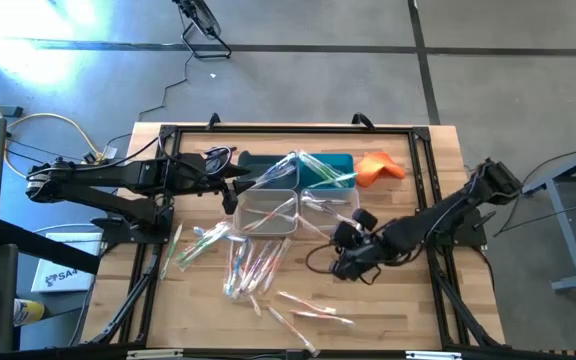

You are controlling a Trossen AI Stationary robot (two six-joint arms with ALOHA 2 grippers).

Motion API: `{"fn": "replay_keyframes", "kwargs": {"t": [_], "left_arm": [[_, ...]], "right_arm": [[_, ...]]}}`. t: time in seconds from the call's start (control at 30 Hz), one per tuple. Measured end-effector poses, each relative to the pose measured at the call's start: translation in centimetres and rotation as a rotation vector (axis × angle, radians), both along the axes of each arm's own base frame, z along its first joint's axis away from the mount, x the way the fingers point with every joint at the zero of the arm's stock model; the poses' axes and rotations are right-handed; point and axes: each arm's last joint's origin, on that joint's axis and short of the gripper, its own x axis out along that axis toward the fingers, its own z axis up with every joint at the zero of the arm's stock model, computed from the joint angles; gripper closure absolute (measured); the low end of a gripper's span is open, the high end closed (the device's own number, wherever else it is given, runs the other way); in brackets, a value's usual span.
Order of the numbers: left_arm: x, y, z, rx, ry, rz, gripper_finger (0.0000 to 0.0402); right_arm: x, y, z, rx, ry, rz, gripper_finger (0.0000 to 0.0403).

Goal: Pick & Place Toothbrushes
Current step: Put the orange toothbrush into the gray bin

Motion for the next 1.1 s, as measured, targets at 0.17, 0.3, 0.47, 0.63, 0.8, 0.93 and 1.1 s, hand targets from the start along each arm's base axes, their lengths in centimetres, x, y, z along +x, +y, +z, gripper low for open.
{"fn": "replay_keyframes", "kwargs": {"t": [0.17, 0.3, 0.47, 0.63, 0.8, 0.93, 1.1], "left_arm": [[0.0, 0.0, 0.0, 0.0, 0.0, 0.0, 0.022], [0.0, 0.0, 0.0, -0.025, -0.01, 0.009, 0.022], [0.0, 0.0, 0.0, -0.05, -0.019, 0.019, 0.022], [0.0, 0.0, 0.0, -0.062, -0.026, 0.023, 0.022], [0.0, 0.0, 0.1, -0.106, -0.05, 0.039, 0.022], [0.1, 0.0, 0.1, -0.119, -0.059, 0.044, 0.022], [0.3, 0.0, 0.8, -0.084, -0.124, 0.023, 0.022]], "right_arm": [[1.2, -1.7, 0.6, -0.034, -0.039, 0.027, 0.0399], [2.3, -2.9, 1.1, -0.066, -0.088, 0.062, 0.0399], [3.6, -4.7, 1.7, -0.111, -0.149, 0.074, 0.0399], [4.3, -7.0, 2.7, -0.173, -0.195, 0.075, 0.0399], [5.1, -9.1, 3.6, -0.198, -0.261, 0.085, 0.0399], [5.8, -10.4, 4.2, -0.183, -0.336, 0.135, 0.0399], [6.2, -11.8, 4.7, -0.199, -0.379, 0.159, 0.0399]]}}
